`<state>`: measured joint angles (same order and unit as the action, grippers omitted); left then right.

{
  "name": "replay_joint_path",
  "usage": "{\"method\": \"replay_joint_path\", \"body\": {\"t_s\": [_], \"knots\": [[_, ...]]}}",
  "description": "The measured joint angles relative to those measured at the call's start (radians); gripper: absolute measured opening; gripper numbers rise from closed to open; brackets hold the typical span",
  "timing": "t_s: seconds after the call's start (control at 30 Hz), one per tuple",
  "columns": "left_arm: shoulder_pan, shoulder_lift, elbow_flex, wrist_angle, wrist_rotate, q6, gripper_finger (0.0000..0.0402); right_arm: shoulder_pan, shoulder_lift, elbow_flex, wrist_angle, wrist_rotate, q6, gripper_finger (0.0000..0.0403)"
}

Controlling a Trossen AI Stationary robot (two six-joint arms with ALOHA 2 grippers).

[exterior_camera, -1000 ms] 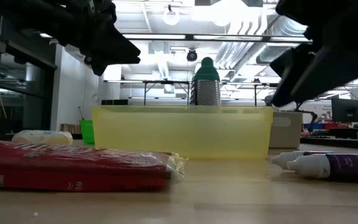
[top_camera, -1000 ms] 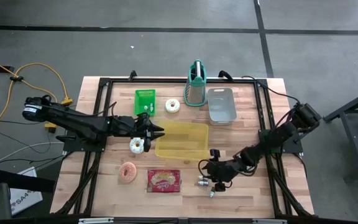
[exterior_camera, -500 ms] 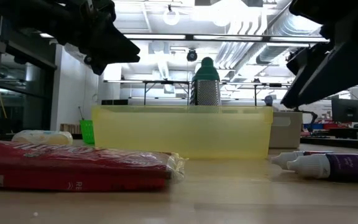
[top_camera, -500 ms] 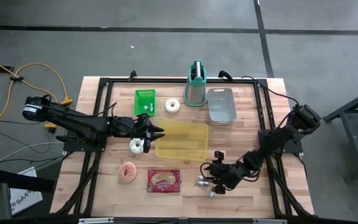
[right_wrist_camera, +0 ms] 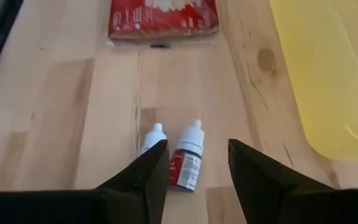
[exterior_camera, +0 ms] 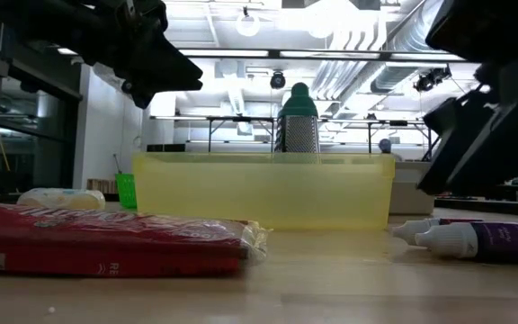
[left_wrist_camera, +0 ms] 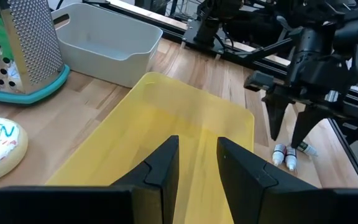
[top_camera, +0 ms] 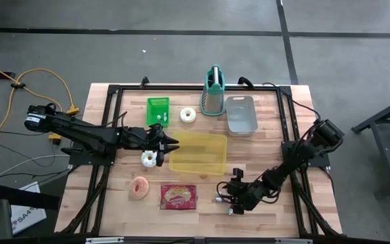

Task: Pick & Place Food Item
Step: Put the red food coloring bottle into the green bin

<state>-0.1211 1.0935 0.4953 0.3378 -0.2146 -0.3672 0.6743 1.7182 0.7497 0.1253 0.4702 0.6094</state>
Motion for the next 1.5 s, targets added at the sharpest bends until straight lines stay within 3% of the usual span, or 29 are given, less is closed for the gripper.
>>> {"method": "replay_joint_path", "body": {"t_s": [1.5], "knots": [[0.000,0.000,0.000,0.000,0.000,0.000,0.0105,0.000,0.007,-0.001,-0.017,-0.010,0.044,0.0153]]}}
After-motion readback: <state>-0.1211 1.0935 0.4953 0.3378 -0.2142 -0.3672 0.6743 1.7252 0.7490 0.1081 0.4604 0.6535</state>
